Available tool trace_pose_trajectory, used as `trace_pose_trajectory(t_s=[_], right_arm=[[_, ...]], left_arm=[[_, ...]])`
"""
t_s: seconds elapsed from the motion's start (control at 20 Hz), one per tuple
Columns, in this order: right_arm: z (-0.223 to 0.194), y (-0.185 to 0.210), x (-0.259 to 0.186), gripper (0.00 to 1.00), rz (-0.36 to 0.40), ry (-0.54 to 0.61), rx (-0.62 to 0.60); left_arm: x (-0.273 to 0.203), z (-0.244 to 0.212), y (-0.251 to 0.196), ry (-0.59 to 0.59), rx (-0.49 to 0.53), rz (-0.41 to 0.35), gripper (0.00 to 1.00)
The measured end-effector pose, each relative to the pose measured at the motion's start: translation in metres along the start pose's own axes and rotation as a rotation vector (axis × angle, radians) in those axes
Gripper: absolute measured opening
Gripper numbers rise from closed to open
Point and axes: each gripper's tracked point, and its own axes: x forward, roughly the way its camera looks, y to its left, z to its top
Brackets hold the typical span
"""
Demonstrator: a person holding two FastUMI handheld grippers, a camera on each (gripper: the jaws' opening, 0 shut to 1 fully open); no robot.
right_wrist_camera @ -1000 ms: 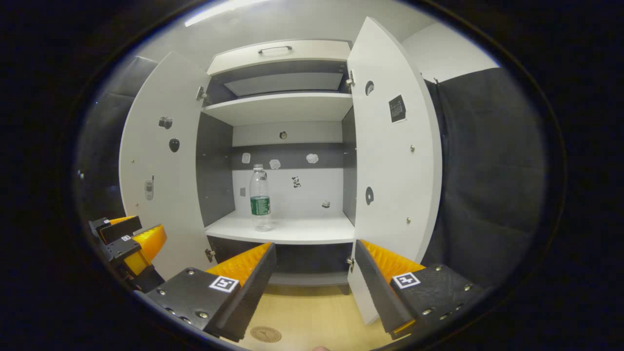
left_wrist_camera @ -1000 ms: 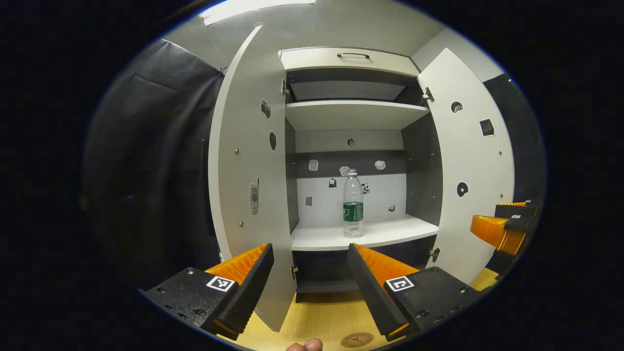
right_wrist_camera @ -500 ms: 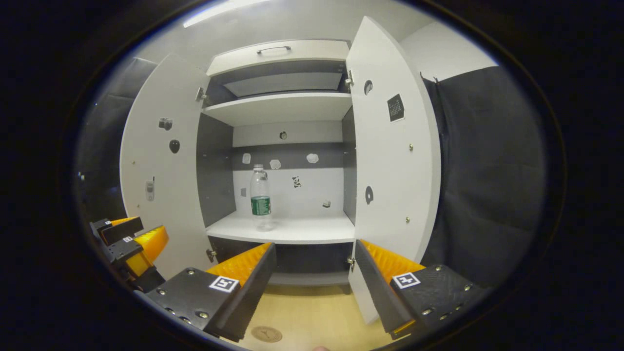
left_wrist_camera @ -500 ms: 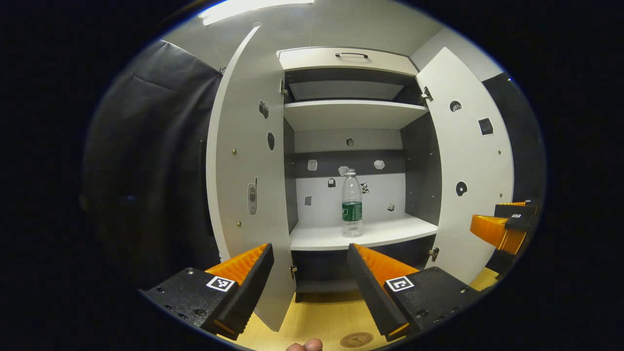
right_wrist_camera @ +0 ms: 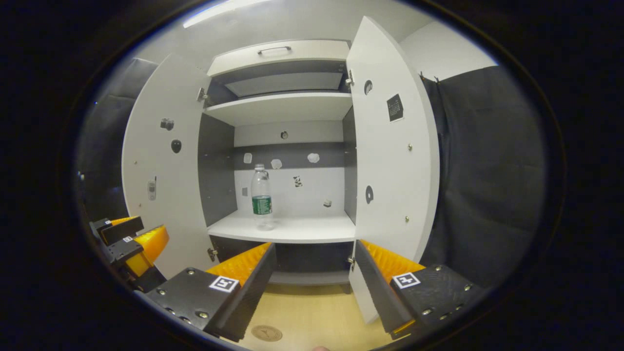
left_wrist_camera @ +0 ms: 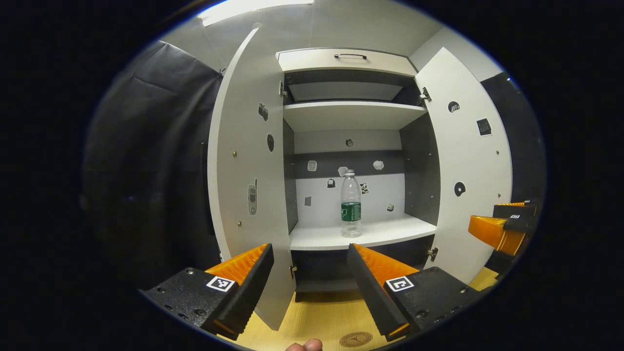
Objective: Grasp the bottle in the cabinet with the left hand and place it on the coaster, then close the right door with the right hand and the left door with the left hand.
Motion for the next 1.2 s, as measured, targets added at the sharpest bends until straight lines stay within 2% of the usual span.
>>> trace_pose_trajectory(t_s=[0.3,0.5,0.55,0.6,0.65,0.7,0.85,1.2], right_arm=[[0.001,-0.002,0.003,0.99,0.038,0.001,-0.011],[0.007,-0.006,0.007,0.99,0.095,0.004,0.005],[0.01,-0.009,0.008,0.99,0.107,0.003,0.005],[0.013,-0.011,0.009,0.99,0.115,0.0,0.002],[0.014,-0.015,0.012,0.94,0.114,-0.003,0.0],[0.014,-0.018,0.014,0.99,0.111,0.003,0.004],[0.018,-0.024,0.021,0.99,0.075,-0.006,0.014],[0.02,-0.027,0.041,0.99,-0.042,-0.006,0.006]], left_arm=[[0.011,0.0,-0.013,0.011,0.001,0.002,0.96],[0.05,0.004,-0.042,0.027,-0.022,-0.013,0.97],[0.062,0.004,-0.047,0.031,-0.024,-0.007,0.94],[0.074,0.006,-0.053,0.028,-0.025,-0.005,0.96],[0.087,0.009,-0.059,0.025,-0.03,-0.008,0.97],[0.099,0.01,-0.063,0.026,-0.022,-0.015,0.96],[0.137,0.024,-0.069,-0.015,-0.004,-0.035,0.96],[0.214,0.028,-0.083,-0.016,-0.009,-0.125,0.95]])
